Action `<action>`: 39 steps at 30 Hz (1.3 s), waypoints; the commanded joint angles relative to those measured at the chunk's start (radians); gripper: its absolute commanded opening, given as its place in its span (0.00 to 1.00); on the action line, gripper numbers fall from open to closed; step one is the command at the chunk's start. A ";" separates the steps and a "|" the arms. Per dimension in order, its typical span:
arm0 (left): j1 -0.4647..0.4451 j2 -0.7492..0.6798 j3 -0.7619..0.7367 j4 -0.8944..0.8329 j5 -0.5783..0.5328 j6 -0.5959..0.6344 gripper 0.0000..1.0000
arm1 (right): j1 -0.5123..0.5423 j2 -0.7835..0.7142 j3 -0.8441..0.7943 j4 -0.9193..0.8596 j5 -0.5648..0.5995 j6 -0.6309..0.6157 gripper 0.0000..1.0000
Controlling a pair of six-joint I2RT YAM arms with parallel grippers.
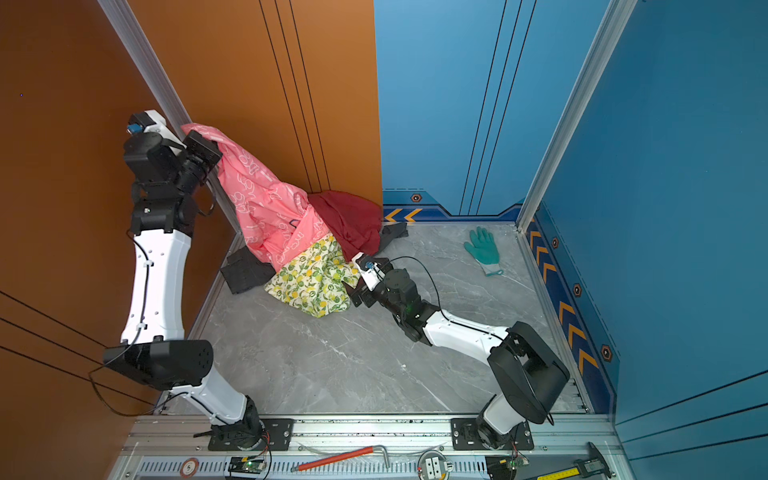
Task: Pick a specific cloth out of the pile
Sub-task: 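Lift the pink cloth high with the left gripper while the right gripper approaches it, then grasp the hanging pink cloth with the right gripper below the left gripper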
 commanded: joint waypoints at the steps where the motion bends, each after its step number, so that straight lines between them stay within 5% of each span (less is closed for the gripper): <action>1: -0.020 0.017 0.145 0.059 0.014 -0.039 0.00 | -0.006 0.053 0.109 0.027 -0.031 0.022 1.00; 5: -0.057 0.043 0.219 -0.001 0.035 -0.031 0.00 | -0.010 0.164 0.257 0.027 -0.066 0.036 1.00; 10: -0.123 -0.015 0.131 -0.013 0.079 -0.012 0.00 | 0.009 0.339 0.440 0.066 -0.072 0.048 1.00; 26: -0.315 -0.432 -0.503 0.027 0.156 -0.010 0.00 | 0.055 0.967 1.156 0.222 0.202 0.072 1.00; 29: -0.314 -0.494 -0.633 0.025 0.159 -0.015 0.00 | 0.057 0.989 1.204 0.256 0.223 0.100 0.80; 32: -0.283 -0.534 -0.747 0.014 0.166 -0.018 0.00 | 0.061 0.964 1.196 0.277 0.221 0.099 0.42; 34: -0.251 -0.550 -0.806 0.009 0.165 -0.016 0.00 | 0.062 0.924 1.176 0.273 0.190 0.124 0.00; 39: -0.192 -0.546 -0.884 -0.022 0.119 0.032 0.00 | 0.071 0.824 1.104 0.268 0.132 0.183 0.00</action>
